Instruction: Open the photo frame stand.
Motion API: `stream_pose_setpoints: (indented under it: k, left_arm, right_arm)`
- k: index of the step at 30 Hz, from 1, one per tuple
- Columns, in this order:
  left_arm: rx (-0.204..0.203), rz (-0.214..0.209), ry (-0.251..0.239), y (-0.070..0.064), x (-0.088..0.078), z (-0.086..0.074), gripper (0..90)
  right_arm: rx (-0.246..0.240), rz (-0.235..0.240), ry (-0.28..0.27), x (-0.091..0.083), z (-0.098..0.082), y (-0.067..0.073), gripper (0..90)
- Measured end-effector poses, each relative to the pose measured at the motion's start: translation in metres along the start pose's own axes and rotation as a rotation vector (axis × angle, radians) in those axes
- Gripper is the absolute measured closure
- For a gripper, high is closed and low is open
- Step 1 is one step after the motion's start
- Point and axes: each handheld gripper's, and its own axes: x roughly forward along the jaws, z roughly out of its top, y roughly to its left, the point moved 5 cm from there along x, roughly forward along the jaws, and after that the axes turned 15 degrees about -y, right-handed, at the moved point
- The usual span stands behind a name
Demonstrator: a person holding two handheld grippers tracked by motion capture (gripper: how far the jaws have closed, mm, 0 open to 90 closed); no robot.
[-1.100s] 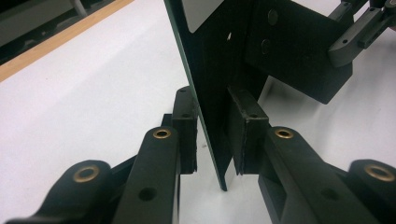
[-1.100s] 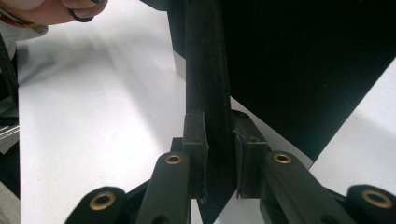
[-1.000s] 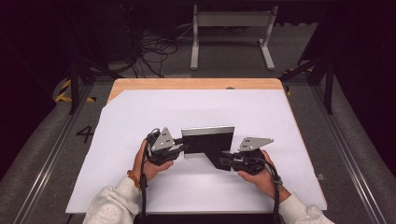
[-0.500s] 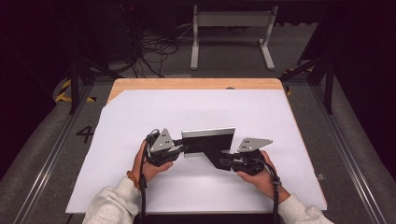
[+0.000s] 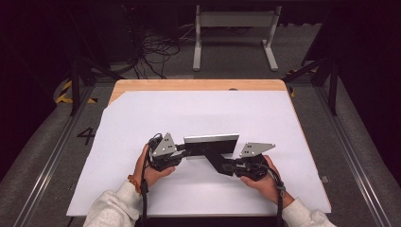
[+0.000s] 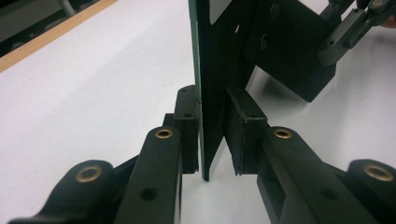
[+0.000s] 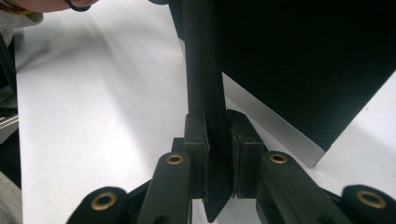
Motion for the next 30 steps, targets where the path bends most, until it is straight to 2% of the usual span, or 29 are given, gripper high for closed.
stream_pose_setpoints:
  k: [20, 30]
  left_arm:
    - [0.028, -0.004, 0.043, -0.005, 0.004, -0.008, 74.4]
    - [0.023, -0.014, 0.054, -0.006, 0.006, -0.011, 73.9]
  right_arm:
    - [-0.013, 0.014, 0.017, -0.001, -0.004, 0.011, 83.4]
    - [-0.02, 0.02, 0.027, -0.001, -0.006, 0.013, 83.9]
